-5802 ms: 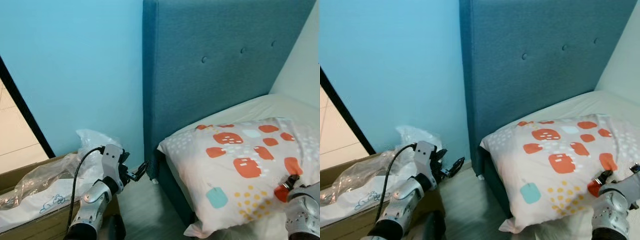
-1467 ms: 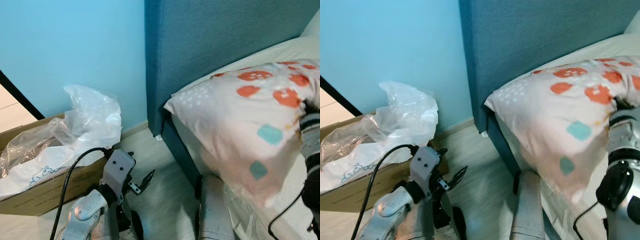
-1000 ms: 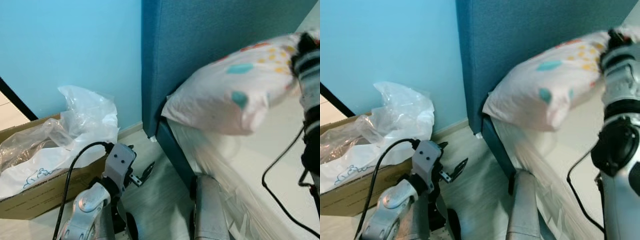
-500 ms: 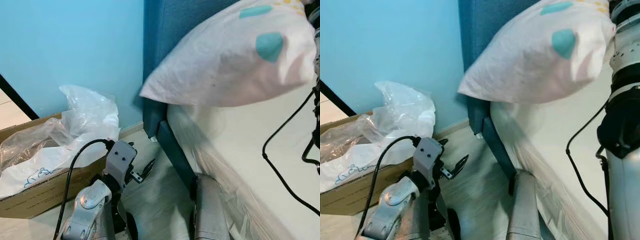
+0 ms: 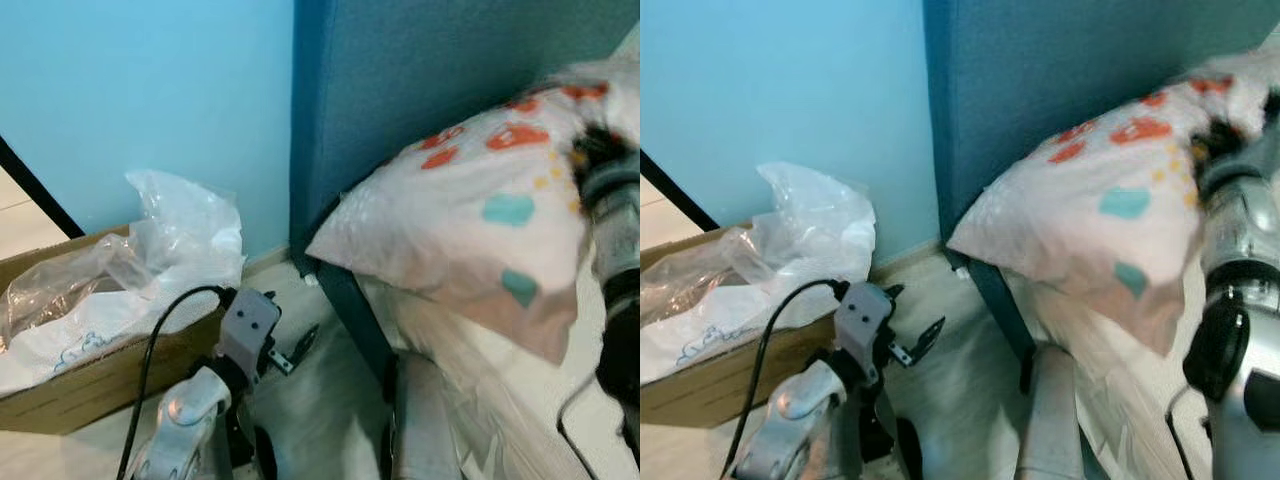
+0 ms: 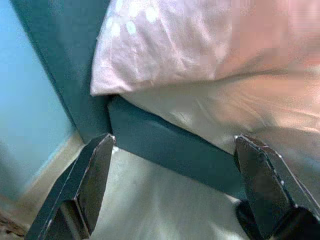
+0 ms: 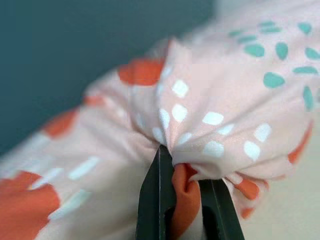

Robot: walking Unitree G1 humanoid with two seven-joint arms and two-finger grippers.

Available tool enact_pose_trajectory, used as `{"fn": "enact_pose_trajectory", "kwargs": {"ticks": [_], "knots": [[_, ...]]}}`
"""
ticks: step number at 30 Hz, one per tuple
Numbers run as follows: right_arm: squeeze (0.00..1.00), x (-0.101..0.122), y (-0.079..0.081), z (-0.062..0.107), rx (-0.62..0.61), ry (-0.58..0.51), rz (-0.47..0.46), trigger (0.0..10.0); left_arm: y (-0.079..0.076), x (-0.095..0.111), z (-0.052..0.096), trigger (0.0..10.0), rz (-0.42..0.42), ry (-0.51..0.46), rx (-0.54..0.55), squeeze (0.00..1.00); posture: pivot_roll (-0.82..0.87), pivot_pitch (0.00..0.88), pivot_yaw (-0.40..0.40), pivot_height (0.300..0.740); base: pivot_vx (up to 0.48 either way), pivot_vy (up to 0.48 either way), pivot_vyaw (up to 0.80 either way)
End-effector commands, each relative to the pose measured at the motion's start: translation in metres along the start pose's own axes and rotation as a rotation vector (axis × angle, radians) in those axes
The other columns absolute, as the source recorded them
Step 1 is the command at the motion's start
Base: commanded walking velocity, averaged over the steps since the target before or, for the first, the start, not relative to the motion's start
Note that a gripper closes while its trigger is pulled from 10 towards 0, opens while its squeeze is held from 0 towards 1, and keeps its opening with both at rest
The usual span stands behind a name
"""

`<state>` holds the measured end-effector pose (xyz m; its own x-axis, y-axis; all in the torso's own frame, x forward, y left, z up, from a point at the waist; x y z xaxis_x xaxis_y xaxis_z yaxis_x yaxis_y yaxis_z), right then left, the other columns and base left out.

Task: Clean up the room

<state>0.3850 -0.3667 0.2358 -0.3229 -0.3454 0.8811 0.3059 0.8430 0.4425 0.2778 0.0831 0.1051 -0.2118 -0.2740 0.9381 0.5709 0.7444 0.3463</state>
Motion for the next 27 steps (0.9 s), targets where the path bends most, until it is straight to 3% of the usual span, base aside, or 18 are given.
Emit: {"fn": "enact_pose_trajectory", "kwargs": {"ticks": [1,9,10,12,13,14,15,19,22,24,27], "knots": [[0.00,-0.010,-0.013,0.006,-0.057,-0.001,-0.010,0.0,-0.008,-0.004,0.002,10.0,0.015,0.013,-0.021,0.00,0.13,0.268,-0.003,0.431,0.000,0.000,0.00],[0.00,-0.046,-0.048,0.028,-0.182,0.082,0.030,0.0,-0.006,-0.004,0.004,10.0,0.020,0.013,-0.020,0.00,0.13,0.269,-0.003,0.431,0.000,0.000,0.00],[0.00,-0.060,-0.055,0.036,-0.212,0.124,0.048,10.0,-0.006,-0.005,0.004,10.0,0.020,0.014,-0.020,0.00,0.12,0.267,-0.010,0.431,0.000,0.000,0.00],[0.00,-0.073,-0.058,0.043,-0.230,0.161,0.051,10.0,-0.006,-0.005,0.003,10.0,0.022,0.013,-0.019,0.00,0.12,0.260,-0.013,0.431,0.000,0.000,0.00],[0.85,-0.085,-0.060,0.049,-0.250,0.193,0.068,10.0,-0.006,-0.005,0.001,10.0,0.026,0.010,-0.018,0.00,0.11,0.254,-0.017,0.431,0.000,0.000,0.00],[0.85,-0.085,-0.060,0.049,-0.250,0.193,0.068,10.0,-0.006,-0.005,0.001,10.0,0.026,0.010,-0.018,0.00,0.11,0.254,-0.017,0.431,0.000,0.000,0.00],[1.00,-0.092,-0.061,0.053,-0.265,0.213,0.082,10.0,-0.006,-0.005,0.000,10.0,0.032,0.006,-0.016,0.00,0.11,0.252,-0.018,0.431,0.000,0.000,0.00],[1.00,-0.097,-0.062,0.056,-0.283,0.223,0.099,10.0,-0.006,-0.004,-0.002,10.0,0.047,0.000,-0.007,0.00,0.11,0.241,-0.022,0.431,0.000,0.000,0.00],[1.00,-0.090,-0.067,0.055,-0.346,0.197,0.241,10.0,0.010,-0.003,-0.009,10.0,0.254,-0.035,0.090,0.00,0.10,0.202,-0.034,0.431,0.000,0.000,0.00],[1.00,-0.090,-0.067,0.055,-0.346,0.197,0.241,10.0,0.010,-0.003,-0.009,10.0,0.254,-0.035,0.090,0.00,0.10,0.202,-0.034,0.431,0.000,0.000,0.00],[1.00,-0.064,-0.071,0.047,-0.394,0.124,0.375,10.0,0.017,-0.002,-0.013,10.0,0.415,-0.078,0.139,0.00,0.07,0.158,-0.048,0.431,0.000,0.000,0.00]]}}
Point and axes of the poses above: a point about 5 cm out from each wrist's last joint towards the gripper, its own z axis pointing back from the gripper into the wrist, its own x axis along the axis of the wrist's last joint, y = z × x, the point moved 3 cm from there along -z, pointing out of the wrist towards the gripper, and after that the axes turned 11 degrees about -z, right-handed, at the moved point
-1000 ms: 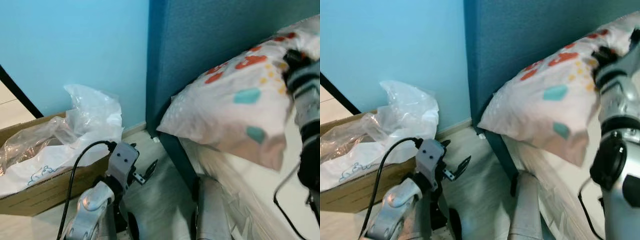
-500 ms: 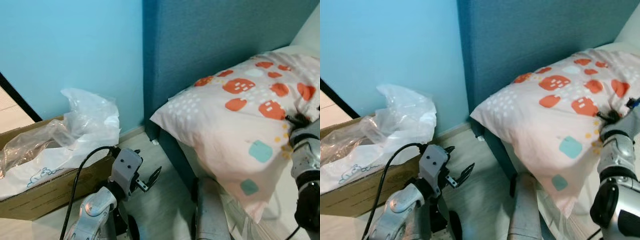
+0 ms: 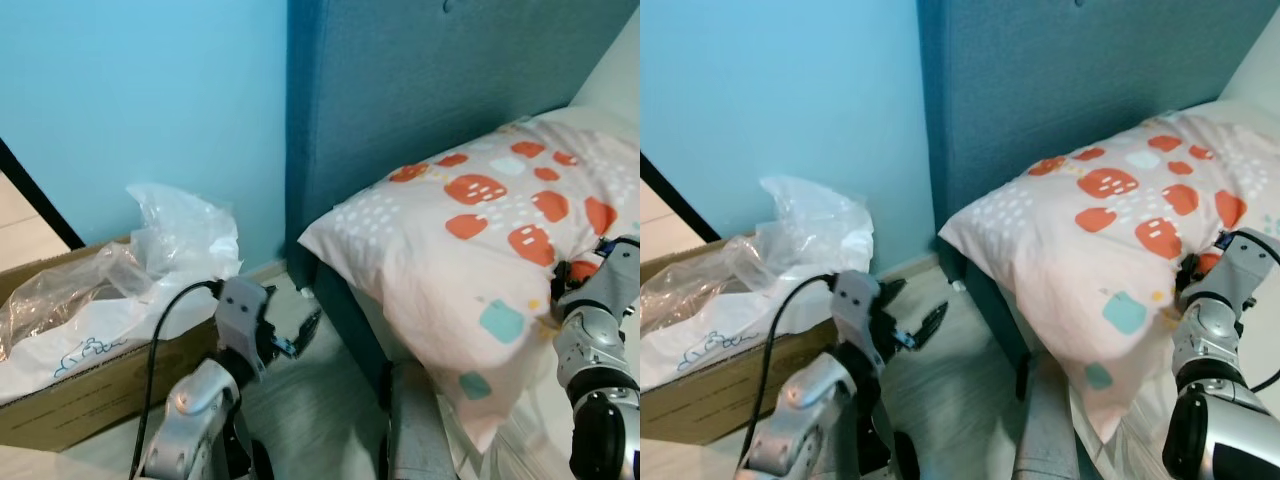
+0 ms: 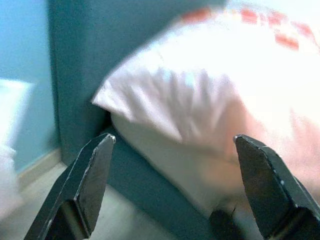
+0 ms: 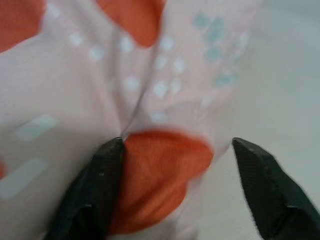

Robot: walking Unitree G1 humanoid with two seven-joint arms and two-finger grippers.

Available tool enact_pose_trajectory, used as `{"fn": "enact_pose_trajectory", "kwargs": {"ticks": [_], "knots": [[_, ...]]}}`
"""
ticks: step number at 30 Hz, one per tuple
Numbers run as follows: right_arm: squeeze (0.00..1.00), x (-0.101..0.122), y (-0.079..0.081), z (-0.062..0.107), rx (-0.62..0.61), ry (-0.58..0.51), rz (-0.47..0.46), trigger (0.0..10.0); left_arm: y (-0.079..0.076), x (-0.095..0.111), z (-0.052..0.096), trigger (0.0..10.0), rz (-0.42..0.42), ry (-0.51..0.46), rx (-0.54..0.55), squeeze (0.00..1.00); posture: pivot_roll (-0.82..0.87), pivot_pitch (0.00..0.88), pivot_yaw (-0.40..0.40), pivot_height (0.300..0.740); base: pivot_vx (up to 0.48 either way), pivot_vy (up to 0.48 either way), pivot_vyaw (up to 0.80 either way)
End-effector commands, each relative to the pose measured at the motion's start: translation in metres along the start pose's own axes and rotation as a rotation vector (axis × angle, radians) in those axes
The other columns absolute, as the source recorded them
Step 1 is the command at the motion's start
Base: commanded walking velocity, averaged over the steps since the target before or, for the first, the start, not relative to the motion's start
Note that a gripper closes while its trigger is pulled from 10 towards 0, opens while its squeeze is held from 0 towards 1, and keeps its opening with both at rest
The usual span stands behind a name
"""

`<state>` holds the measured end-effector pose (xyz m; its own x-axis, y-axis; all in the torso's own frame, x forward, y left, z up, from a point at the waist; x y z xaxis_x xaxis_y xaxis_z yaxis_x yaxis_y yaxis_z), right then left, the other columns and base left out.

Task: Clean up the room

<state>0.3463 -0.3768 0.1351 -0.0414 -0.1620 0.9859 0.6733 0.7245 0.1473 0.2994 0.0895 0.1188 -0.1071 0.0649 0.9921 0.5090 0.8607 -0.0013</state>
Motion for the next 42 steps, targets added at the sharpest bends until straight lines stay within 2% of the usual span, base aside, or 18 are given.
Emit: {"fn": "enact_pose_trajectory", "kwargs": {"ticks": [1,7,9,11,16,17,18,19,21,22,24,25,32,34,36,38,39,42], "knots": [[1.00,0.007,-0.008,-0.002,-0.033,-0.020,0.043,10.0,-0.001,-0.010,0.002,10.0,0.067,0.028,0.006,0.00,0.07,0.158,-0.048,0.431,0.000,0.000,0.00],[1.00,0.067,-0.004,-0.010,-0.049,-0.227,0.029,10.0,-0.002,-0.011,-0.007,10.0,0.159,0.002,0.029,0.00,0.05,0.124,-0.052,0.431,0.000,0.000,0.00],[1.00,0.102,0.029,-0.007,0.120,-0.349,-0.017,10.0,0.001,-0.017,-0.008,10.0,0.185,0.009,0.057,0.00,0.03,0.107,-0.052,0.431,0.000,0.000,0.00],[1.00,0.112,0.085,0.009,0.435,-0.383,-0.007,10.0,0.007,-0.026,-0.008,10.0,0.186,0.033,0.084,0.00,0.02,0.094,-0.055,0.431,0.000,0.000,0.00],[0.92,0.102,0.126,0.026,0.669,-0.333,0.014,10.0,0.011,-0.029,-0.007,10.0,0.191,0.045,0.106,0.00,0.02,0.086,-0.059,0.431,0.000,0.000,0.00],[0.00,0.076,0.159,0.047,0.887,-0.235,0.083,10.0,0.017,-0.030,-0.005,10.0,0.190,0.048,0.136,0.00,0.03,0.080,-0.067,0.431,0.000,0.000,0.00],[0.00,0.076,0.159,0.047,0.887,-0.235,0.083,10.0,0.017,-0.030,-0.005,10.0,0.190,0.048,0.136,0.00,0.03,0.080,-0.067,0.431,0.000,0.000,0.00],[0.00,0.040,0.185,0.074,1.102,-0.130,0.245,10.0,0.024,-0.032,-0.003,10.0,0.189,0.052,0.173,0.00,0.03,0.074,-0.076,0.431,0.000,0.000,0.00],[0.00,0.040,0.185,0.074,1.102,-0.130,0.245,10.0,0.024,-0.032,-0.003,10.0,0.189,0.052,0.173,0.00,0.03,0.074,-0.076,0.431,0.000,0.000,0.00],[0.00,-0.024,0.196,0.106,1.327,0.041,0.650,10.0,0.039,-0.036,0.004,10.0,0.174,0.068,0.255,0.00,0.04,0.077,-0.098,0.431,0.000,0.000,0.00],[0.00,-0.024,0.196,0.106,1.327,0.041,0.650,10.0,0.039,-0.036,0.004,10.0,0.174,0.068,0.255,0.00,0.04,0.077,-0.098,0.431,0.000,0.000,0.00],[0.00,-0.043,0.191,0.103,1.309,0.098,0.835,10.0,0.052,-0.045,0.017,10.0,0.123,0.111,0.334,0.00,0.04,0.082,-0.104,0.431,0.000,0.000,0.00],[0.00,-0.043,0.184,0.091,1.230,0.118,0.973,10.0,0.078,-0.063,0.046,10.0,0.039,0.209,0.484,0.00,0.04,0.094,-0.112,0.431,0.000,0.000,0.00],[0.00,-0.053,0.175,0.087,1.171,0.158,1.096,10.0,0.093,-0.074,0.072,10.0,-0.002,0.282,0.570,0.00,0.05,0.125,-0.125,0.431,0.000,0.000,0.00],[0.00,-0.059,0.172,0.088,1.164,0.173,1.128,10.0,0.094,-0.077,0.078,10.0,-0.010,0.297,0.583,0.00,0.04,0.134,-0.125,0.431,0.000,0.000,0.00],[0.00,-0.068,0.170,0.093,1.187,0.199,1.155,10.0,0.094,-0.079,0.082,10.0,-0.014,0.306,0.589,0.00,0.04,0.148,-0.125,0.431,0.000,0.000,0.00],[0.00,-0.087,0.170,0.109,1.285,0.227,1.177,10.0,0.091,-0.082,0.086,10.0,-0.016,0.317,0.589,0.00,0.04,0.156,-0.124,0.431,0.000,0.000,0.00],[0.00,-0.101,0.176,0.129,1.398,0.226,1.121,10.0,0.086,-0.084,0.087,10.0,-0.020,0.327,0.580,0.00,0.04,0.171,-0.125,0.431,0.000,0.000,0.00]]}}
Point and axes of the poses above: a point about 5 cm out from each wrist's last joint towards the gripper, its own z axis pointing back from the gripper into the wrist, its own x axis along the axis of the wrist's last joint, y = z × x, the point moved 3 cm from there along -z, pointing out of the wrist towards the gripper, and after that the axes turned 11 degrees about -z, right-handed, at the moved point
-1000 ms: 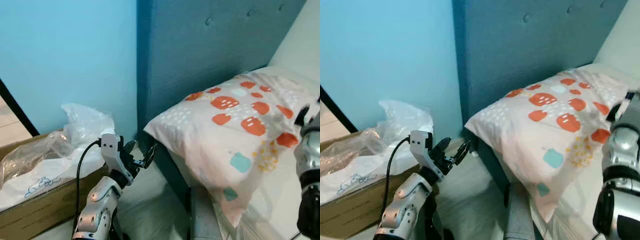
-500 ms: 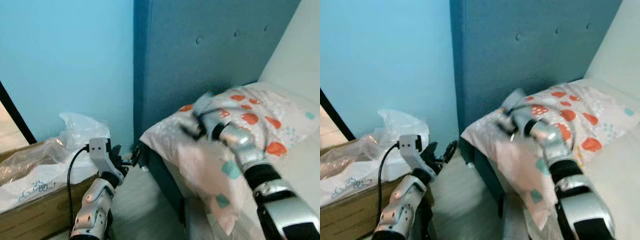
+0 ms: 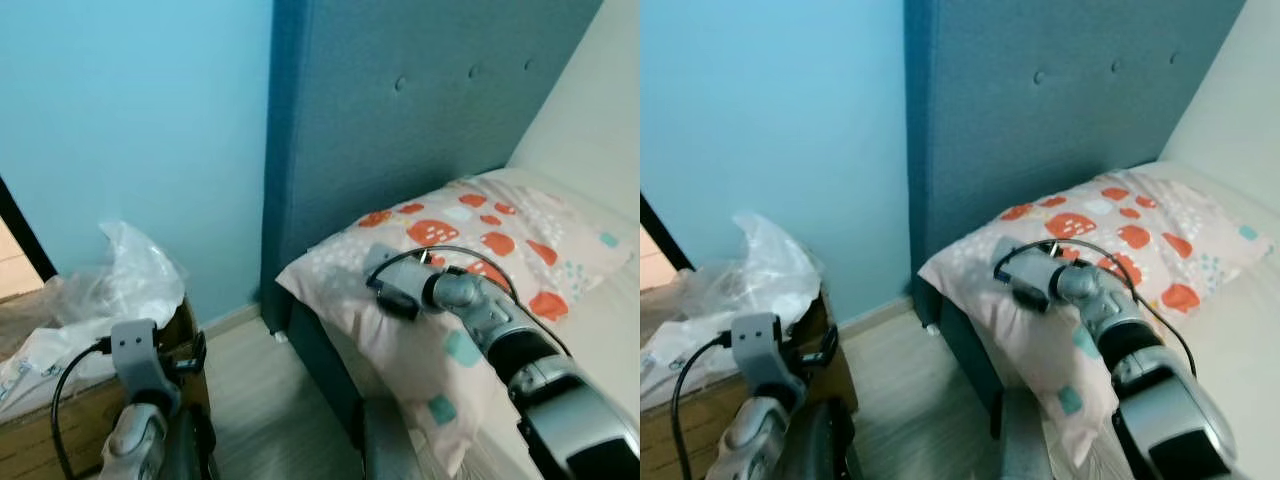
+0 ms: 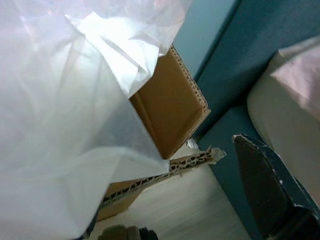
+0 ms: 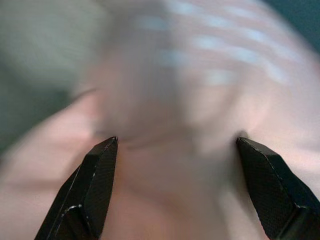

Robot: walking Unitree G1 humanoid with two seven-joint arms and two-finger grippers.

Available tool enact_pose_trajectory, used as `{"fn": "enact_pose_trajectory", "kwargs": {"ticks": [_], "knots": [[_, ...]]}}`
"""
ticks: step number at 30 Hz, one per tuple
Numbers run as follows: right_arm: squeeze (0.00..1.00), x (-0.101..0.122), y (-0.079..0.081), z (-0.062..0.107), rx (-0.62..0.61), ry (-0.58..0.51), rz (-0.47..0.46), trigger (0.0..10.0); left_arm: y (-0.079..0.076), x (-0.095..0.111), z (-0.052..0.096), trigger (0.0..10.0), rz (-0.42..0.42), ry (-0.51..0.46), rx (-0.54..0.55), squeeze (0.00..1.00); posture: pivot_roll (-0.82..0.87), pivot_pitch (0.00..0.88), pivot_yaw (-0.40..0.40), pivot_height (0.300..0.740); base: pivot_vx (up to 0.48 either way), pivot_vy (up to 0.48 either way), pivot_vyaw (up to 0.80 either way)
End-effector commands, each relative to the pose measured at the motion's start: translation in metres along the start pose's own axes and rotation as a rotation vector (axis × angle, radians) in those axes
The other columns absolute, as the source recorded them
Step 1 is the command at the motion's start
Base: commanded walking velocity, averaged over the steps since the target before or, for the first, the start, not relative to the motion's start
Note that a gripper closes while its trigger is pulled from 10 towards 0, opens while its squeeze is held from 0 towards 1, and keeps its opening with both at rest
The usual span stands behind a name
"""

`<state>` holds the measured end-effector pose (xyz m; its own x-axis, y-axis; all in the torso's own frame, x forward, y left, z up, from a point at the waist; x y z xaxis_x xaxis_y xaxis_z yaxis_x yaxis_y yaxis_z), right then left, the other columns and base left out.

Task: Clean up the room

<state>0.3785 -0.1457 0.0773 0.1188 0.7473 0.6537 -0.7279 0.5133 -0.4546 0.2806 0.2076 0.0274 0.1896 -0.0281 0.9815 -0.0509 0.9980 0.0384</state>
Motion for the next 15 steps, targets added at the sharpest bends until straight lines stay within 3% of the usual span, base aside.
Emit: {"fn": "enact_pose_trajectory", "kwargs": {"ticks": [1,2,5,6,7,11,13,14,15], "knots": [[0.00,-0.002,0.010,-0.002,0.045,-0.018,0.002,10.0,-0.006,-0.004,0.003,10.0,-0.007,0.011,-0.010,0.00,0.04,0.171,-0.125,0.431,0.000,0.000,0.00],[0.00,-0.002,0.010,-0.002,0.045,-0.018,0.002,10.0,-0.006,-0.004,0.003,10.0,-0.007,0.011,-0.010,0.00,0.04,0.171,-0.125,0.431,0.000,0.000,0.00],[0.00,0.030,0.028,-0.007,0.125,-0.204,-0.103,10.0,-0.011,-0.007,0.008,10.0,-0.016,0.016,-0.020,0.00,0.04,0.204,-0.125,0.431,0.000,0.000,0.00],[0.00,0.030,0.028,-0.007,0.125,-0.204,-0.103,10.0,-0.011,-0.007,0.008,10.0,-0.016,0.016,-0.020,0.00,0.04,0.204,-0.125,0.431,0.000,0.000,0.00],[0.00,0.047,0.031,-0.005,0.151,-0.284,-0.127,10.0,-0.011,-0.009,0.011,10.0,-0.017,0.020,-0.021,0.00,0.05,0.218,-0.128,0.431,0.000,0.000,0.00],[0.00,0.071,0.034,0.000,0.211,-0.393,-0.161,10.0,-0.011,-0.012,0.016,10.0,-0.020,0.030,-0.023,0.00,0.05,0.223,-0.129,0.431,0.000,0.000,0.00],[0.00,0.071,0.040,-0.001,0.260,-0.377,-0.152,10.0,-0.012,-0.013,0.017,10.0,-0.019,0.034,-0.024,0.00,0.05,0.234,-0.132,0.431,0.000,0.000,0.00],[0.00,0.054,0.046,-0.008,0.279,-0.255,-0.108,10.0,-0.013,-0.014,0.019,10.0,-0.019,0.035,-0.027,0.00,0.05,0.248,-0.137,0.431,0.000,0.000,0.00],[0.00,0.054,0.046,-0.008,0.279,-0.255,-0.108,10.0,-0.013,-0.014,0.019,10.0,-0.019,0.035,-0.027,0.00,0.05,0.248,-0.137,0.431,0.000,0.000,0.00]]}}
Point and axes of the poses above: a point about 5 cm out from each wrist's last joint towards the gripper, its own z axis pointing back from the gripper into the wrist, its own x axis along the axis of the wrist's last joint, y = z × x, the point moved 3 cm from there along -z, pointing out of the wrist towards the gripper, and after that the axes turned 11 degrees about -z, right-handed, at the moved point
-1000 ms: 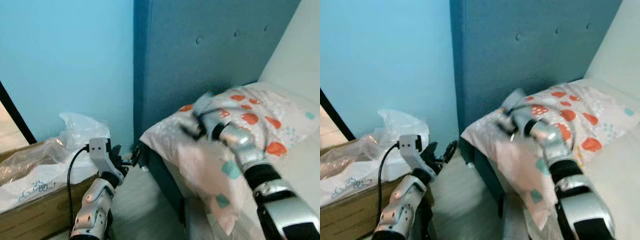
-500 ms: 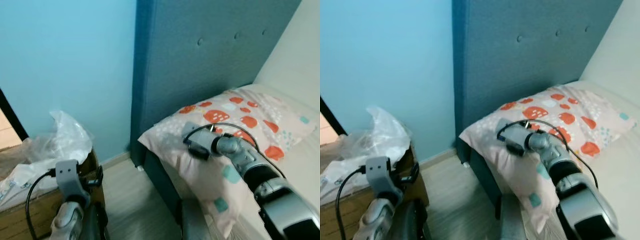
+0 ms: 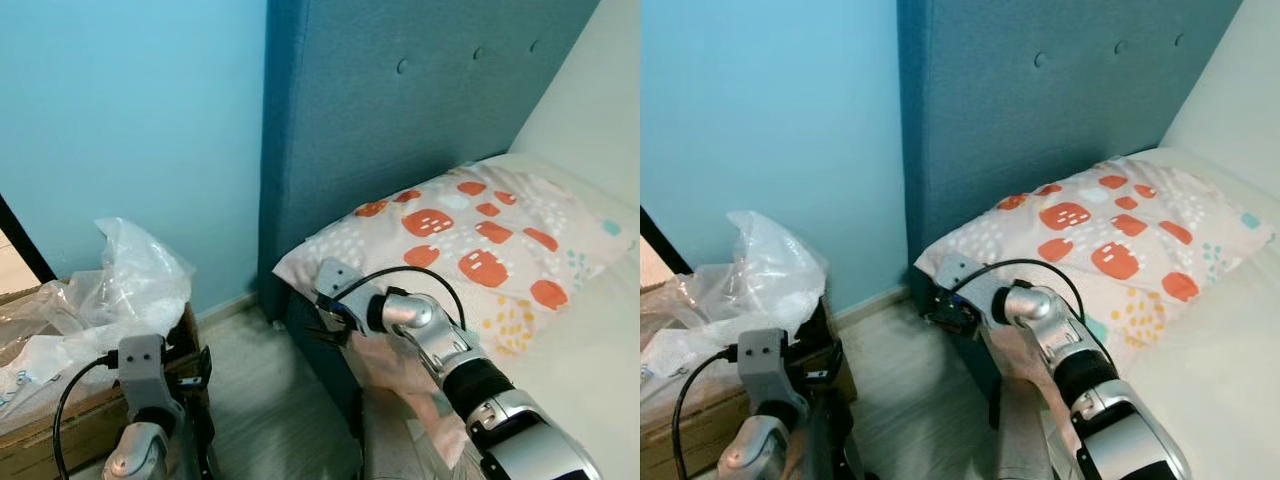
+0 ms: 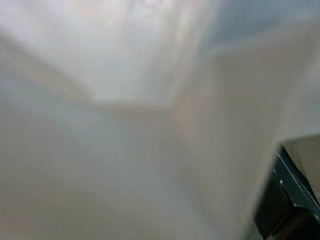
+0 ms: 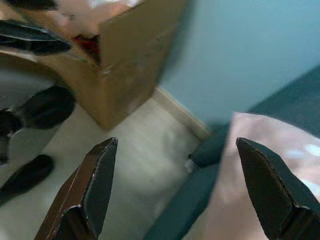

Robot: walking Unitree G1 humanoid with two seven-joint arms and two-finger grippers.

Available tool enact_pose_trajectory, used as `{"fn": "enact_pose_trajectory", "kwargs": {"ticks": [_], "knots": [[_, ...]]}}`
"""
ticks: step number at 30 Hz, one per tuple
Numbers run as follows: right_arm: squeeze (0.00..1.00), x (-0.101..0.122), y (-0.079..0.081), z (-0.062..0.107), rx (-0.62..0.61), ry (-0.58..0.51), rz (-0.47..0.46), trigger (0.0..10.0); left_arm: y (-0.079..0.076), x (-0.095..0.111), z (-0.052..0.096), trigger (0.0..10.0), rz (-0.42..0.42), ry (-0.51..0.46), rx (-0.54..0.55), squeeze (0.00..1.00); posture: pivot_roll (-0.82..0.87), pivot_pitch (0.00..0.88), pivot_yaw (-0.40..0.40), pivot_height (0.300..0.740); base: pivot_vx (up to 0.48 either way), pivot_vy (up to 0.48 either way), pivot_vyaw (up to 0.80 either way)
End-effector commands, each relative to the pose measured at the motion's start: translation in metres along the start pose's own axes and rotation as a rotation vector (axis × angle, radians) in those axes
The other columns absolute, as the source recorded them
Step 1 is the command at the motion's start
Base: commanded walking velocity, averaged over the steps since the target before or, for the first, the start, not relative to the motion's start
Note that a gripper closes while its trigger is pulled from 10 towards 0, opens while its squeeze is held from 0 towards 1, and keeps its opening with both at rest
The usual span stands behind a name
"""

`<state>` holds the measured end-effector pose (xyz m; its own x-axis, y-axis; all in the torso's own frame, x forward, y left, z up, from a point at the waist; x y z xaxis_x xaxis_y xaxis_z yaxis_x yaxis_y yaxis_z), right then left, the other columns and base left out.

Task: Clean up the room

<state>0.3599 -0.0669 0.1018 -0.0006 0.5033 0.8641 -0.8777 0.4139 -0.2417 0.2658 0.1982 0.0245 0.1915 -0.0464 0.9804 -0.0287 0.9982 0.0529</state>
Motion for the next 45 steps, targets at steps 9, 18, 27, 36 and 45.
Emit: {"fn": "enact_pose_trajectory", "kwargs": {"ticks": [9,18,27,36,45], "knots": [[0.00,-0.067,-0.031,0.029,-0.212,0.363,-0.065,0.0,-0.008,-0.007,0.014,10.0,0.000,0.035,-0.021,0.00,0.06,0.287,-0.140,0.431,0.000,0.000,0.00],[0.00,-0.043,-0.090,0.063,-0.569,0.250,-0.131,0.0,-0.009,-0.006,0.018,10.0,-0.004,0.039,-0.031,0.00,0.07,0.296,-0.137,0.431,0.000,0.000,0.00],[0.00,-0.053,-0.111,0.092,-0.764,0.268,-0.170,0.0,-0.014,-0.003,0.018,10.0,-0.004,0.035,-0.045,0.00,0.08,0.289,-0.138,0.431,0.000,0.000,0.00],[0.00,-0.053,-0.063,0.043,-0.440,0.141,-0.302,10.0,-0.021,-0.002,0.012,10.0,0.003,0.035,-0.063,0.00,0.06,0.261,-0.134,0.431,0.000,0.000,0.00],[0.00,-0.031,-0.062,0.029,-0.510,-0.014,-0.355,10.0,-0.025,0.007,-0.005,10.0,0.012,0.006,-0.062,0.00,0.05,0.199,-0.138,0.431,0.000,0.000,0.00]]}}
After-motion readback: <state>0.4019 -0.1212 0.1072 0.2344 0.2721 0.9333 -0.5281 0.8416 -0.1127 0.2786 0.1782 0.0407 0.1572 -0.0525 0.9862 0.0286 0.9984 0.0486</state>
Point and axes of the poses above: a point about 5 cm out from each wrist's last joint towards the gripper, its own z axis pointing back from the gripper into the wrist, its own x axis along the axis of the wrist's last joint, y = z × x, the point moved 3 cm from there along -z, pointing out of the wrist towards the gripper, and after that the axes turned 11 degrees about -z, right-handed, at the moved point
